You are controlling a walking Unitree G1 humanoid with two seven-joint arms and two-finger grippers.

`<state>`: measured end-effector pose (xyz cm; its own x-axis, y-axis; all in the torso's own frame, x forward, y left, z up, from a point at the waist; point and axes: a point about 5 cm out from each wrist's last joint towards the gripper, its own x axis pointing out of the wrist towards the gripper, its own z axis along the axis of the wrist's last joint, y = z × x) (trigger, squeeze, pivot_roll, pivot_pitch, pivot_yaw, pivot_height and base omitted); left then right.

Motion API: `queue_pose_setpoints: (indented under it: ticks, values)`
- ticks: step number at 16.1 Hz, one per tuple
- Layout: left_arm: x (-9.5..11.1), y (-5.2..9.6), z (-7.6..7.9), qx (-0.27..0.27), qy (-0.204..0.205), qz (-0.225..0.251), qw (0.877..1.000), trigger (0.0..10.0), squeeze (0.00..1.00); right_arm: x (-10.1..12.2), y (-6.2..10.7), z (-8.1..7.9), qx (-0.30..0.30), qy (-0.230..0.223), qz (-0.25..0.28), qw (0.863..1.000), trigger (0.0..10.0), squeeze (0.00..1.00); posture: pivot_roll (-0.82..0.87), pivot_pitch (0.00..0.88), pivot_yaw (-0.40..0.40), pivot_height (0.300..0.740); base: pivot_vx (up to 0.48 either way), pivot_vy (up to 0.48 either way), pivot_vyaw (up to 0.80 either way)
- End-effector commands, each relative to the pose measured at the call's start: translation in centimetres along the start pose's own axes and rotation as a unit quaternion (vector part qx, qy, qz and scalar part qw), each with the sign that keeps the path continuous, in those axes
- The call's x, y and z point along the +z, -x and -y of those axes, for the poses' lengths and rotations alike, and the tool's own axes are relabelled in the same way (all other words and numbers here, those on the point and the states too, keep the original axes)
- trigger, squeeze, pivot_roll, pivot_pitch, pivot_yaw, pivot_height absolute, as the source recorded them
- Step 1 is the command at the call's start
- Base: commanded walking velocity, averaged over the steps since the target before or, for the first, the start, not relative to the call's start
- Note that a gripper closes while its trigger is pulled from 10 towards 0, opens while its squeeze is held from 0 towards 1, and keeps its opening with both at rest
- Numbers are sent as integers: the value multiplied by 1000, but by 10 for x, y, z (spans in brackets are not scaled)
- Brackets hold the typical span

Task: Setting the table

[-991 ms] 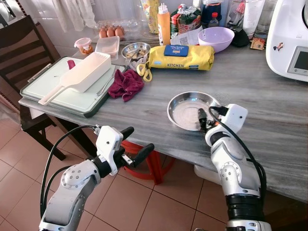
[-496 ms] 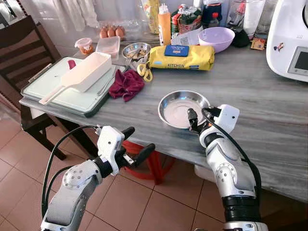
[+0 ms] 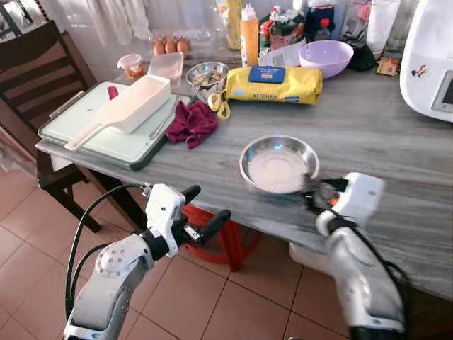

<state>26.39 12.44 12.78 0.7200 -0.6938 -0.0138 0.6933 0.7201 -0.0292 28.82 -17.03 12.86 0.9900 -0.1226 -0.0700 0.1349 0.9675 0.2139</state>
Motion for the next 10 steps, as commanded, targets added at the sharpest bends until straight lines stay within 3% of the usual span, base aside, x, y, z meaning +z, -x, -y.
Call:
queue_pose_setpoints:
  ticks: [1, 3, 9, 10]
  values:
    - [1, 0, -5, 15, -14, 0, 1000, 10000, 0, 7, 4, 0, -7, 12, 20, 1000, 10000, 1000, -165, 97, 133, 740, 0, 0, 0]
    - [-1, -3, -9, 29, -19, -13, 999, 10000, 0, 15, 9, 2, -2, 50, 44, 998, 10000, 1000, -174, 93, 134, 740, 0, 0, 0]
    - [-3, -5, -10, 60, -25, -4, 998, 10000, 0, 17, 14, -2, 7, 63, 50, 997, 10000, 1000, -173, 80, 126, 740, 0, 0, 0]
    - [-1, -6, -14, 77, -28, 1, 997, 10000, 0, 23, 14, -6, 16, 86, 69, 994, 10000, 1000, -172, 78, 123, 740, 0, 0, 0]
